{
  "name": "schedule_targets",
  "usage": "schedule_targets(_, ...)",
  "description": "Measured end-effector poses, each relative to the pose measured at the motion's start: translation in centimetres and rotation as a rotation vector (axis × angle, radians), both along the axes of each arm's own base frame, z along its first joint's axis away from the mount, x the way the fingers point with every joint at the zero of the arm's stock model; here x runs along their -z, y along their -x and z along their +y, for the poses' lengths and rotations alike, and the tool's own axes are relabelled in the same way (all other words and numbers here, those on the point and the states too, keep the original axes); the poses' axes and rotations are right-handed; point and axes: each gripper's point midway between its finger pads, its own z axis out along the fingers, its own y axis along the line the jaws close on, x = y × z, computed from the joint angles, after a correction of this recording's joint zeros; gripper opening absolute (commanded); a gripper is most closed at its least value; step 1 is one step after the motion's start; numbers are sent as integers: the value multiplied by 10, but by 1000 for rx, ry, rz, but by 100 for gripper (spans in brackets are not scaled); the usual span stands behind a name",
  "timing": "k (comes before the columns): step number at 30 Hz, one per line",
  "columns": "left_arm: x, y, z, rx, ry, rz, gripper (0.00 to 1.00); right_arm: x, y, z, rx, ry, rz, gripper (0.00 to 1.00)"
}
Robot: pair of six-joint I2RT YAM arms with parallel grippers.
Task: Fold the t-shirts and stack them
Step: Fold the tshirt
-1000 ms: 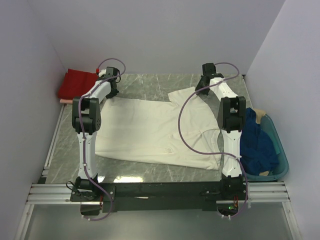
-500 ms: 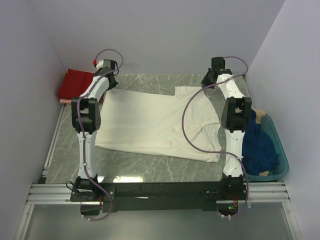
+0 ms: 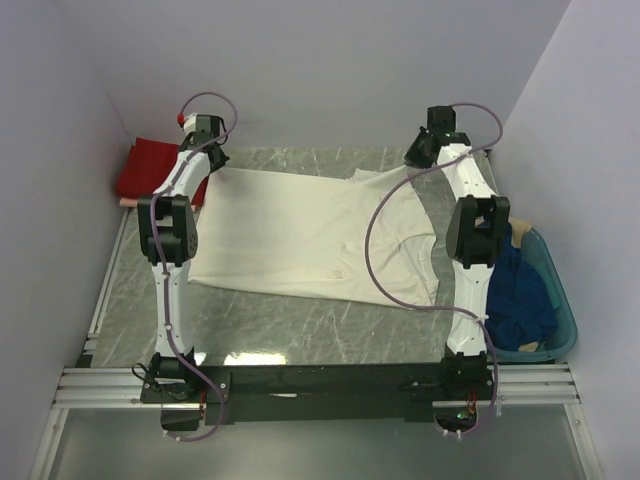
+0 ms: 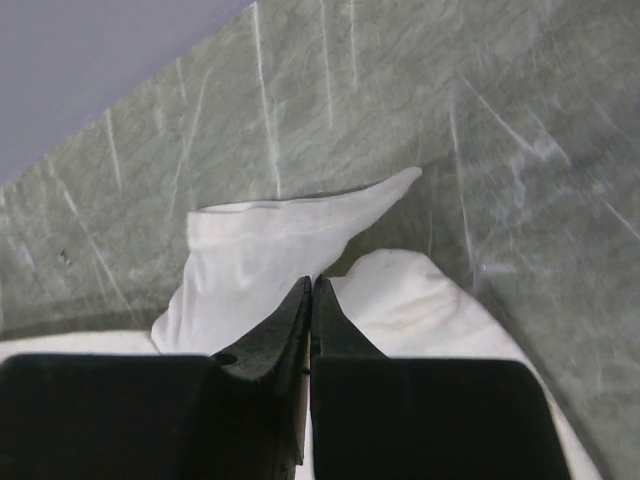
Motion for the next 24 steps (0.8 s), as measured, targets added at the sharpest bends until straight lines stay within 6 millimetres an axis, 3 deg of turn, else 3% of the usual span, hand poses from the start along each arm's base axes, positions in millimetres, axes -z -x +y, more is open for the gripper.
schedule_targets(5, 6, 3, -1, 7, 9, 0, 0, -31, 26, -1, 0, 0, -29, 0)
schedule_targets(10, 16, 25, 0, 6, 9, 43, 0, -44, 58, 0, 9, -12, -41, 0)
schedule_targets(13, 9, 39, 2, 0, 11, 47, 0, -39, 76, 1, 13, -18, -26, 0)
schedule_targets(20, -33, 66, 10, -26, 18, -12, 0, -16, 123, 7, 29, -22, 35, 0)
schedule_targets(24, -43, 87, 13, -41, 23, -18, 0, -18, 153, 9, 41, -29, 31, 0)
